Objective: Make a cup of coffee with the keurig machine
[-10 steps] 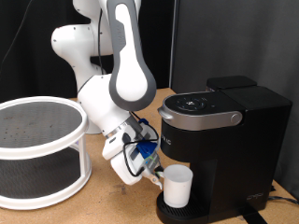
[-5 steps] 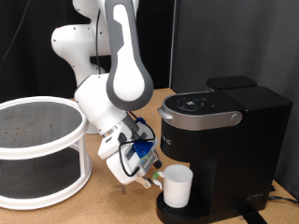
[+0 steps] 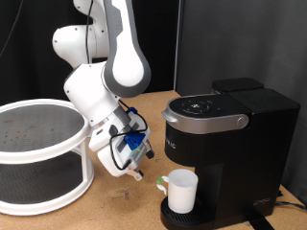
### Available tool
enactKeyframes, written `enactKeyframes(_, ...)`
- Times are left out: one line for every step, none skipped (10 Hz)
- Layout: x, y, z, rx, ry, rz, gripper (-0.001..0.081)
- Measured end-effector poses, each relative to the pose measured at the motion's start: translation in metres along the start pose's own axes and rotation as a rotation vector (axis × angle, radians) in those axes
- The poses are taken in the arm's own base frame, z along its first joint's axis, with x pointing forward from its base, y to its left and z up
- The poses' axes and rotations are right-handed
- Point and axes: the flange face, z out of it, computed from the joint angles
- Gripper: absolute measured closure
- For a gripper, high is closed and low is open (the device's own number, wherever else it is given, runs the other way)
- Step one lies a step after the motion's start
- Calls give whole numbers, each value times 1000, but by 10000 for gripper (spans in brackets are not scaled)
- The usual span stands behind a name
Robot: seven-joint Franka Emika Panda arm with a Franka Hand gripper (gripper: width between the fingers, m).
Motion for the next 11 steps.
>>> enactKeyframes(-1, 0, 1, -1, 1, -4, 3)
enactKeyframes(-1, -1, 2, 24, 6, -12, 3)
enactKeyframes(1, -4, 1, 70, 24, -23, 3)
enactKeyframes(4, -7, -6, 104, 51, -34, 3)
enactKeyframes(5, -10, -16, 125, 76, -41, 3)
enactKeyframes(6, -14, -26, 138, 97, -42, 3)
enactKeyframes(8, -18, -36, 145, 112, -39, 3)
enactKeyframes(12, -22, -47, 151, 128, -28, 3)
enactKeyframes(17, -26, -57, 160, 151, -15, 3)
enactKeyframes(23, -31, -68, 172, 177, -6, 3)
enactKeyframes(30, -36, -78, 190, 199, 0, 3)
